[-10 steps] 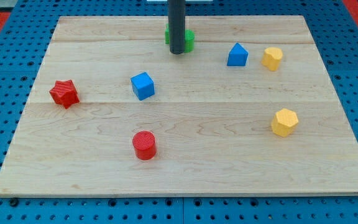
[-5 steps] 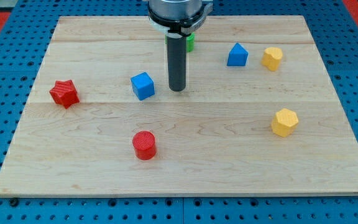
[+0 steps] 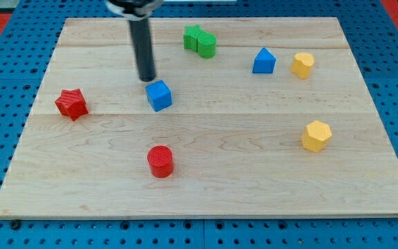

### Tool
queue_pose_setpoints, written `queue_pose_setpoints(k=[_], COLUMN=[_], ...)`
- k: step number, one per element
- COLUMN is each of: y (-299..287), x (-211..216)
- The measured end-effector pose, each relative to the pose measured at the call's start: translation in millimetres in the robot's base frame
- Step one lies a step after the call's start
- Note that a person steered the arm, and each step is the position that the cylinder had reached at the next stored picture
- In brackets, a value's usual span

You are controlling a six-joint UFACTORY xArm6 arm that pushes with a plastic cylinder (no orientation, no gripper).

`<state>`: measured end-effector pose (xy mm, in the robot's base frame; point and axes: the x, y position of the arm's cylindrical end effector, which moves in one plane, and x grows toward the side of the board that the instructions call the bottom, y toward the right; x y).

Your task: Push the blue cube towards the left side of the yellow hexagon

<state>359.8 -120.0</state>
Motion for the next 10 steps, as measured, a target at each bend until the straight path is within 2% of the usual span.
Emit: queue_pose_setpoints(k=[1,3,4,6,8,9,10], y=[-24,-7,12,48,50,26,19], x=[0,17,52,94,99,97,64])
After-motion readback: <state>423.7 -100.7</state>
